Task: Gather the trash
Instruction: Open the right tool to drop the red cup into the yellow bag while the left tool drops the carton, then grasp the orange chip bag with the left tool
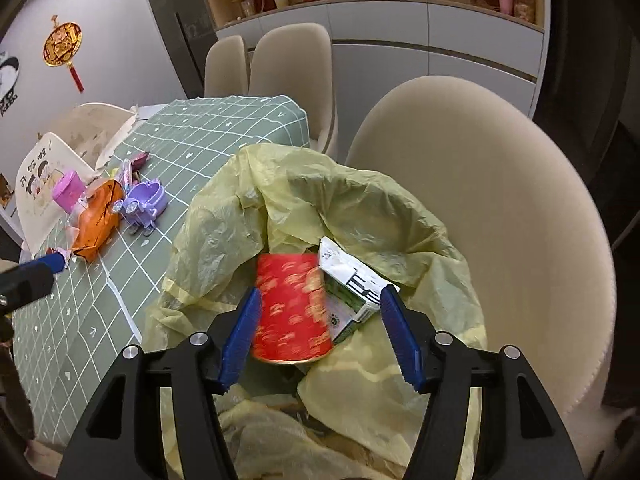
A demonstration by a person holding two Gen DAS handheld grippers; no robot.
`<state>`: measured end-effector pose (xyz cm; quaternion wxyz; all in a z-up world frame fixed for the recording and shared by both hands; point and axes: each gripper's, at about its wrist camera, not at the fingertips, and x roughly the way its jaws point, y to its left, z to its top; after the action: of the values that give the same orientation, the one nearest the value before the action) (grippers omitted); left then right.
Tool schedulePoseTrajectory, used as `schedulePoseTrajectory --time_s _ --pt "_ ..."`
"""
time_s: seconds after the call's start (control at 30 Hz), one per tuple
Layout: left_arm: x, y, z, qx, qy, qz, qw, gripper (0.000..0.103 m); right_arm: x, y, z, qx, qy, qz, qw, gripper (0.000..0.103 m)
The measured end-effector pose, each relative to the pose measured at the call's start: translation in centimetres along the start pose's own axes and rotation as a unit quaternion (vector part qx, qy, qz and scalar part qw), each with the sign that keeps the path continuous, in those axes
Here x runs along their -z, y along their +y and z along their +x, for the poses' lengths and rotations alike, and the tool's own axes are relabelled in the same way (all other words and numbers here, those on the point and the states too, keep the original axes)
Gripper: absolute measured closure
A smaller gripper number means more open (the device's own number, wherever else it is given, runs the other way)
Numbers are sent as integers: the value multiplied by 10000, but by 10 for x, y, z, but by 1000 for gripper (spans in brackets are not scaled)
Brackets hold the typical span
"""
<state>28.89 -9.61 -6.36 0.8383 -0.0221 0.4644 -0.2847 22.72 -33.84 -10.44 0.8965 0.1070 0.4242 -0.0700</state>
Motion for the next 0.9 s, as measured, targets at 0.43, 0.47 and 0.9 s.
schedulePoseTrajectory --time_s 0.43,0.47,0.9 --pt "-10 105 -35 -166 -328 131 9992 13 -7 67 -59 800 -719 413 9933 45" --pt "-11 122 -41 -181 -335 108 9992 13 -8 77 -59 813 -723 488 9929 45" --pt "-58 268 -7 13 237 210 9995 9 15 206 -38 1175 -669 703 9883 45"
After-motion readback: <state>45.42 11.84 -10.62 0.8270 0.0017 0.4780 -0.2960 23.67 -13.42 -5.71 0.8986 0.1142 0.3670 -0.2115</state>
